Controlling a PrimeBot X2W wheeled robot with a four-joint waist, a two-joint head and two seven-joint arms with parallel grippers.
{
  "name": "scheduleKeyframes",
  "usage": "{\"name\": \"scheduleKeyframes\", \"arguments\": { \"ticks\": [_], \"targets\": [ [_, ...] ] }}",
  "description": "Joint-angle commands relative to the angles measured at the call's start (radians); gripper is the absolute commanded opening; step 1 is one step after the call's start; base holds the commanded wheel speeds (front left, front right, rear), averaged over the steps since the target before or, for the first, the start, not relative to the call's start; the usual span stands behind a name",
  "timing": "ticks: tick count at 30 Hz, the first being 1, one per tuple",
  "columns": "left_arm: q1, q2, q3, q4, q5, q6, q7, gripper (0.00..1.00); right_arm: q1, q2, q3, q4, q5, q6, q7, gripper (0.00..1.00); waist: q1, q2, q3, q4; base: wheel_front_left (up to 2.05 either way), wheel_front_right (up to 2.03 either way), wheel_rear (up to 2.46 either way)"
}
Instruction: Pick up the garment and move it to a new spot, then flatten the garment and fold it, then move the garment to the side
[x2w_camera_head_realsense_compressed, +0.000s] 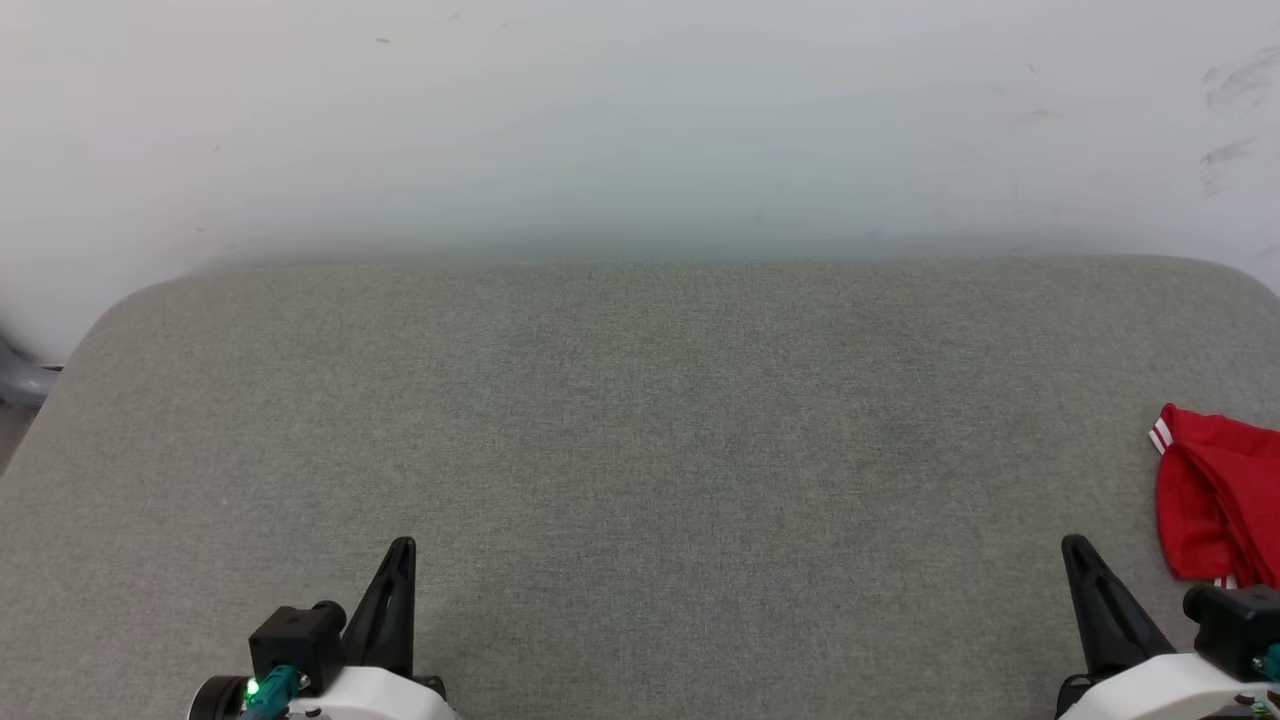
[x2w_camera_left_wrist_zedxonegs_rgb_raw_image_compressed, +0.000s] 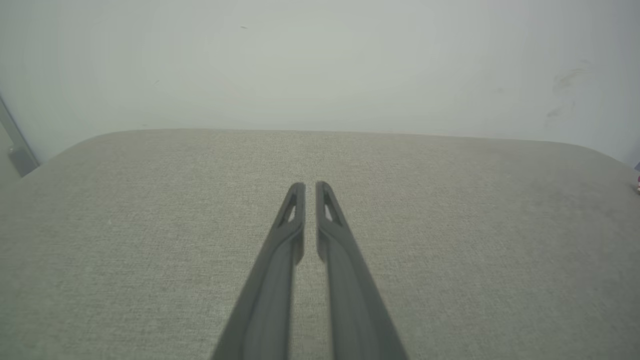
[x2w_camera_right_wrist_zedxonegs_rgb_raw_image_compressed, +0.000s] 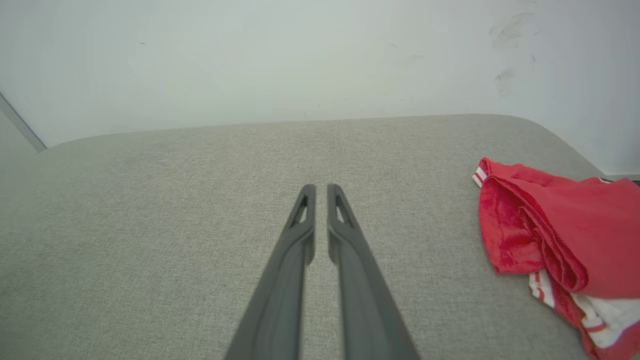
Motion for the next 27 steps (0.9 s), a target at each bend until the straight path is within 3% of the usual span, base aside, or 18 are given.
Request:
{"name": "scheduleKeyframes", "arguments": {
  "ticks": [1, 27],
  "targets": [
    [-0.013, -0.002, 0.012, -0.004, -0.040, -0.004, 0.013, 0.00, -0.012, 0.001, -0.004, 0.003, 0.042, 0.000, 0.003, 0.00, 0.0000, -0.0001, 0.000, 0.000, 0.00, 0.00, 0.00],
    [-0.049, -0.038, 0.092, 0.007, -0.449, -0.045, 0.125, 0.00, -0.088, 0.013, -0.011, 0.098, 0.472, 0.000, 0.020, 0.00, 0.0000, -0.0001, 0.006, -0.001, 0.00, 0.00, 0.00]
  ]
}}
